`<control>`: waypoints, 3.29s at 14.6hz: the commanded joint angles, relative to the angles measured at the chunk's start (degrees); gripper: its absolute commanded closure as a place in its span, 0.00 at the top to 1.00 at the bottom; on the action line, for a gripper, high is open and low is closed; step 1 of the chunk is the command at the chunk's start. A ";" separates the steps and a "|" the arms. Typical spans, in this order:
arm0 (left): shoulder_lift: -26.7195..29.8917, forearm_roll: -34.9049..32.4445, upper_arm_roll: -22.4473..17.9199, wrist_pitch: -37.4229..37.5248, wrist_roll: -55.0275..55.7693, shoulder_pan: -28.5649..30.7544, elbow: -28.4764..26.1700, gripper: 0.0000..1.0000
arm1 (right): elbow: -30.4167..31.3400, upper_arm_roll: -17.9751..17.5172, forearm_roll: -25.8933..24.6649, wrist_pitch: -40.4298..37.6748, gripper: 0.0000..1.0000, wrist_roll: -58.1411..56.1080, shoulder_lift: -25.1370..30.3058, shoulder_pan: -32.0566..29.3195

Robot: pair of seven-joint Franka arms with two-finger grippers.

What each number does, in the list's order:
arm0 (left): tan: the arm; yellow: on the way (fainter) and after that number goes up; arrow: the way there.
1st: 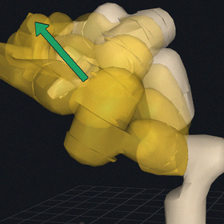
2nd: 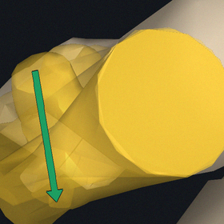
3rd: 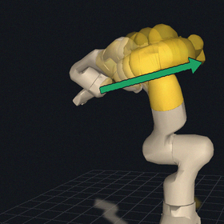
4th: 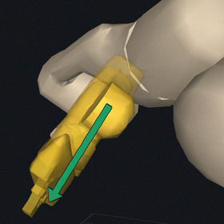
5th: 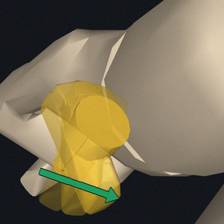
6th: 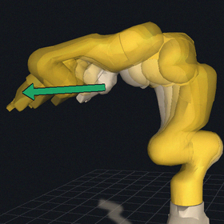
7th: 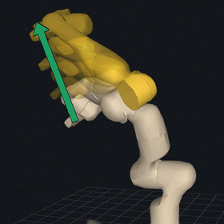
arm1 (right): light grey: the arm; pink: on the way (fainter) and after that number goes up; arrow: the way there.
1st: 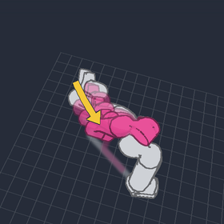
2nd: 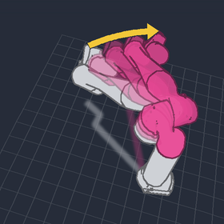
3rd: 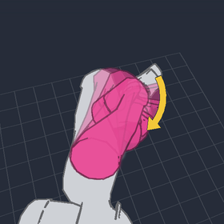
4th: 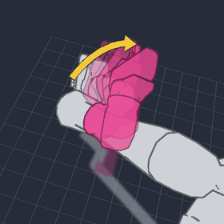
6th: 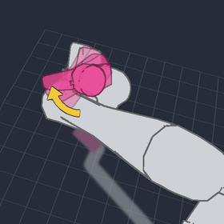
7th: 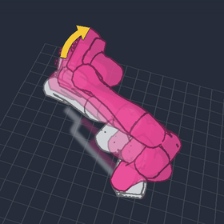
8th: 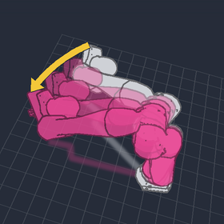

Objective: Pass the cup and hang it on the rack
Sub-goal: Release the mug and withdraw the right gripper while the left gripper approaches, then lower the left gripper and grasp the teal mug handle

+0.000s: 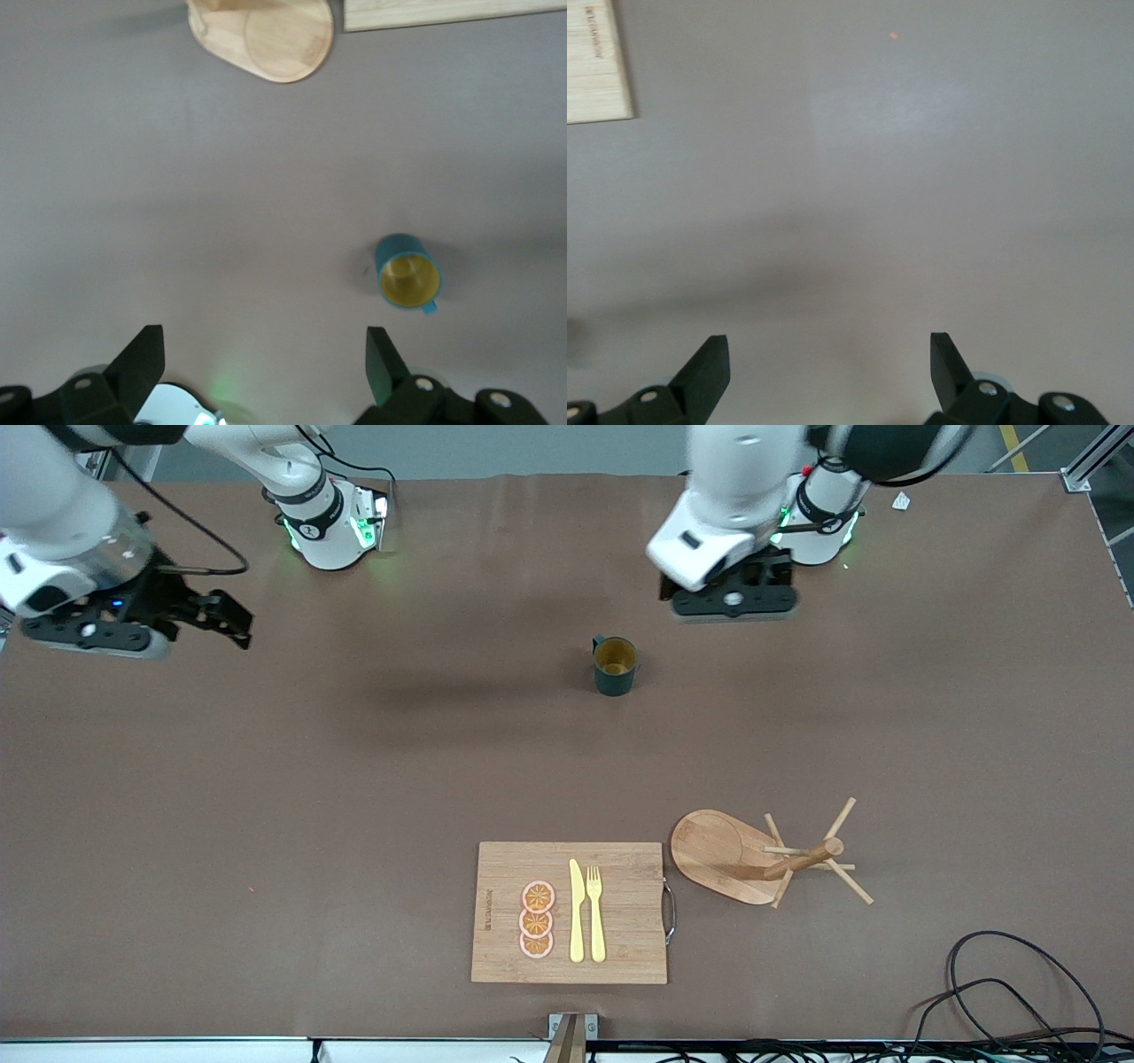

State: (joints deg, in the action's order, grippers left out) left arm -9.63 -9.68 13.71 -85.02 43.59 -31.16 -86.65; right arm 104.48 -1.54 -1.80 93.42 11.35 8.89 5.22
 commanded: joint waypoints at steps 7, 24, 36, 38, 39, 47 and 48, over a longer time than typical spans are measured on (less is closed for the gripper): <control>-14.26 -16.13 0.26 -5.85 47.93 -21.02 -3.43 1.00 | -1.46 -0.92 -1.19 2.73 1.00 -7.82 0.95 -3.46; -29.91 -47.09 0.96 -15.52 105.98 -34.93 -16.89 0.95 | -3.31 -1.18 -0.49 2.56 1.00 -10.21 -0.54 -5.14; -31.59 -49.47 0.88 -15.52 105.21 -34.85 -14.78 0.56 | -3.31 -0.57 -0.49 0.71 1.00 -11.00 -0.37 -6.88; -32.29 -49.56 0.70 -15.35 105.20 -34.76 -13.55 0.49 | -3.40 -0.66 -0.05 0.62 1.00 -12.14 -0.37 -7.95; -32.38 -49.56 0.70 -15.00 105.29 -34.76 -13.03 0.45 | -3.57 -0.66 0.12 0.80 1.00 -13.28 -0.37 -7.95; -32.47 -48.77 0.26 -14.29 107.05 -34.14 -12.58 0.43 | -3.93 -0.30 3.38 0.62 1.00 -14.25 -0.46 -8.65; -32.47 -48.68 0.26 -14.29 106.96 -34.14 -12.41 0.43 | -4.02 -0.30 3.38 0.62 1.00 -14.25 -0.54 -8.65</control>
State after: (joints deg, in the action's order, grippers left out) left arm -41.19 -58.19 13.87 -100.17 150.05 -65.43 -100.51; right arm 101.27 -1.42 0.62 94.64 -1.64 8.57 -2.43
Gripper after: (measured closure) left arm 0.573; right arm 0.000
